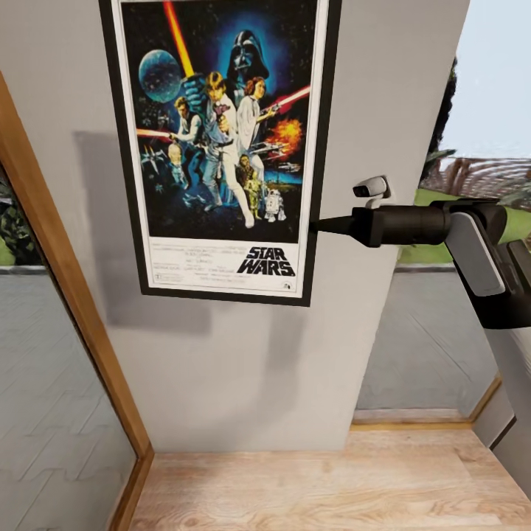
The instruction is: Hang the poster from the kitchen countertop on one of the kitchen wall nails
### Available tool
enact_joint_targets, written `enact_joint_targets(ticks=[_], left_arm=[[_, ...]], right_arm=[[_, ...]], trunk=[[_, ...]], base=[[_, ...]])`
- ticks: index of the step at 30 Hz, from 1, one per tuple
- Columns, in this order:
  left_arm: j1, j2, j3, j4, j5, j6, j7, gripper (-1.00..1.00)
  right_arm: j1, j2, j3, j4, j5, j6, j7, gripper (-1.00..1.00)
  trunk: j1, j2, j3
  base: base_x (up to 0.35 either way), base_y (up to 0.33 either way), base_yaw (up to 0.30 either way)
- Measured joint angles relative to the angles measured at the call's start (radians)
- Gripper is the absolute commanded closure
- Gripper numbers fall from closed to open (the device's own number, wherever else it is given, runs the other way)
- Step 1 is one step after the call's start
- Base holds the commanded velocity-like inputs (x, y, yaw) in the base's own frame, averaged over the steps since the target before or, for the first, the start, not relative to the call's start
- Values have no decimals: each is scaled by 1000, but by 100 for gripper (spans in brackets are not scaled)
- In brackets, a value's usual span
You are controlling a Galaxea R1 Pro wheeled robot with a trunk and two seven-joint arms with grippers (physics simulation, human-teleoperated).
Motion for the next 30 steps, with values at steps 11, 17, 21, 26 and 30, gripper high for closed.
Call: enact_joint_targets(ticks=[11, 17, 21, 26, 30], left_arm=[[0, 0, 0, 0, 0, 0, 0, -100], [0, 0, 0, 0, 0, 0, 0, -100], [0, 0, 0, 0, 0, 0, 0, -100], [0, 0, 0, 0, 0, 0, 0, -100], [0, 0, 0, 0, 0, 0, 0, -100]], right_arm=[[0, 0, 0, 0, 1, 0, 0, 100], [0, 0, 0, 0, 1, 0, 0, 100], [0, -1, 0, 0, 1, 0, 0, 100], [0, 0, 0, 0, 1, 0, 0, 100], [0, -1, 0, 0, 1, 0, 0, 100]], trunk=[[0, 0, 0], [0, 0, 0], [0, 0, 0], [0, 0, 0], [1, 0, 0]], base=[[322, 0, 0], [325, 0, 0], [263, 0, 0], [69, 0, 0], [13, 0, 0]])
